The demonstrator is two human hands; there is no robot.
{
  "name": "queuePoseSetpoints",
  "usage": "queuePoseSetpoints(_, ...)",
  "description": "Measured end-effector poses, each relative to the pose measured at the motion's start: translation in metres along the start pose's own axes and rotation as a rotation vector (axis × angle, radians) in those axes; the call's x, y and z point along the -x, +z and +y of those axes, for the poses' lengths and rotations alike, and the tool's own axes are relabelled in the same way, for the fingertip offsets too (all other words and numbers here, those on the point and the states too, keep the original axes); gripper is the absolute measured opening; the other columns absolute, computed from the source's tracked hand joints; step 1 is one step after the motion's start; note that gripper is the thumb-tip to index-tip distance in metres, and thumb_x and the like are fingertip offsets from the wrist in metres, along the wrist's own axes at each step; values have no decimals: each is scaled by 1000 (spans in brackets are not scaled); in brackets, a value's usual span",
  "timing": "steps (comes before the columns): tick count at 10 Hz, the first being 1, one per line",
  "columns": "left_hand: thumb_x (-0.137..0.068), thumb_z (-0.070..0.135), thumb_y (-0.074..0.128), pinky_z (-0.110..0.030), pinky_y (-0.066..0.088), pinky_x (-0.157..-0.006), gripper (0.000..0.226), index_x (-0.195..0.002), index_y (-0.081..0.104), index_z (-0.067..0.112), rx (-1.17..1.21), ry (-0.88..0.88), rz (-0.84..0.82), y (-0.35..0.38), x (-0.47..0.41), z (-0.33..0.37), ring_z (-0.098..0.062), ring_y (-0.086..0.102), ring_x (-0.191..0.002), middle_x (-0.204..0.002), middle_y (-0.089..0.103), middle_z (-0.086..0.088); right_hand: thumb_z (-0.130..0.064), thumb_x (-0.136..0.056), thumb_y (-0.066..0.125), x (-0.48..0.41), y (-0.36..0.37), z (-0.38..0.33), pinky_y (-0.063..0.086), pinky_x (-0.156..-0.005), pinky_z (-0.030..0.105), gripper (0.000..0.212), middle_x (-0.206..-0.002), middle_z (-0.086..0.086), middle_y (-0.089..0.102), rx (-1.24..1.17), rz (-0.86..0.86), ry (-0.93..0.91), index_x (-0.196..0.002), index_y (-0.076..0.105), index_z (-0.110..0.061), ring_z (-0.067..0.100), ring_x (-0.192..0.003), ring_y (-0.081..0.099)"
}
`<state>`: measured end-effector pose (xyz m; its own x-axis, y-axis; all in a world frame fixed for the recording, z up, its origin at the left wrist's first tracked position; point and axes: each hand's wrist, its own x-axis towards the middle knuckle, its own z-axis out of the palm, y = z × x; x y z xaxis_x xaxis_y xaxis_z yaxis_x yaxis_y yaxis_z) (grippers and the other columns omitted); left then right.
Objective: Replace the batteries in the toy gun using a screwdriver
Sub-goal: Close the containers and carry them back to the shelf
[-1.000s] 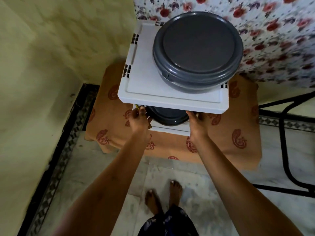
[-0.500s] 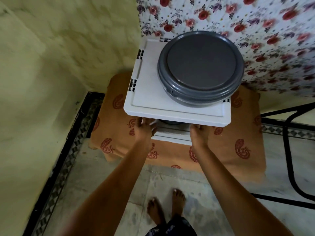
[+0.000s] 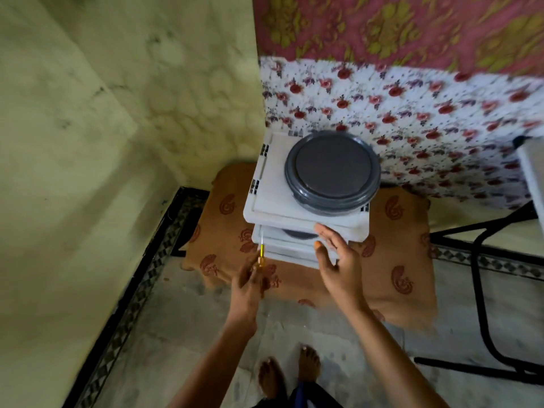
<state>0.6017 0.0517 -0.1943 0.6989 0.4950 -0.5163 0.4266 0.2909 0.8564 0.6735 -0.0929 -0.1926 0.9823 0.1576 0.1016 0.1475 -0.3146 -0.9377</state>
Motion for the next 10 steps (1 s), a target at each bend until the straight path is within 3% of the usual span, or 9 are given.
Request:
queuePoseSetpoints(1, -89, 1, 59, -18, 48, -55, 17, -100, 70, 9, -71, 156, 55, 13, -14, 36, -5, 61, -64, -76, 69, -2, -30, -89, 47, -39, -22, -23, 46, -94, 19, 41, -118, 3, 65, 203, 139, -190, -120, 60, -7, 9, -109, 60)
queuePoseSetpoints(2, -79, 10, 73, -34, 56, -73, 13, -81, 72, 23, -231, 293, 131, 35, -52, 68, -16, 67, -76, -81, 73, 3, -36, -90, 45, -80, -36, -30, 51, -89, 30, 48, -126, 9, 61, 505, 147, -248, -127, 56, -8, 24, -115, 59)
queuePoseSetpoints(3, -78, 12, 74, -18, 43, -69, 7, -83, 73, 17, -362, 409, 252, 56, -89, 97, -13, 64, -77, -86, 74, -3, -43, -91, 39, -111, -41, -24, 32, -111, 40, 60, -146, 11, 40, 778, -36, -190, -141, 38, -9, 27, -137, 35)
queuePoseSetpoints(4, -82, 12, 70, -21, 41, -66, 8, -89, 73, 14, -541, 417, 263, 71, -119, 111, -16, 65, -82, -92, 74, -5, -46, -95, 35, -126, -39, -13, 10, -117, 35, 63, -155, 7, 20, 885, -158, -136, -147, 23, -14, 22, -145, 15)
queuePoseSetpoints(5, -85, 19, 68, -26, 47, -70, 14, -98, 72, 15, -696, 422, 246, 78, -140, 108, -24, 67, -91, -98, 73, -6, -51, -90, 25, -128, -36, -2, 10, -117, 35, 67, -154, 9, 23, 885, -161, -116, -145, 29, -13, 24, -144, 18)
queuePoseSetpoints(6, -89, 19, 61, -25, 44, -67, 16, -101, 71, 14, -803, 430, 237, 81, -146, 101, -27, 67, -90, -97, 73, -9, -52, -87, 23, -125, -31, 5, 17, -112, 37, 69, -147, 12, 37, 880, -79, -148, -138, 42, -10, 28, -138, 33)
queuePoseSetpoints(7, -91, 16, 57, -27, 45, -65, 14, -98, 68, 12, -875, 440, 236, 80, -151, 92, -27, 67, -85, -93, 72, -10, -48, -88, 30, -124, -29, 7, 25, -108, 41, 62, -139, 14, 49, 898, -27, -163, -130, 53, -8, 30, -129, 46)
queuePoseSetpoints(9, -87, 13, 59, -35, 53, -72, 12, -97, 65, 10, -926, 462, 169, 79, -156, 92, -28, 65, -87, -98, 69, -10, -47, -89, 29, -123, -28, 6, 24, -109, 41, 62, -140, 14, 48, 897, -66, -143, -131, 52, -8, 30, -131, 44)
queuePoseSetpoints(10, -85, 17, 63, -28, 46, -69, 19, -104, 67, 15, -911, 487, 166, 73, -149, 96, -25, 63, -95, -109, 66, -5, -51, -88, 23, -126, -33, 1, 13, -112, 34, 68, -147, 13, 37, 801, -105, -120, -137, 43, -8, 28, -139, 31)
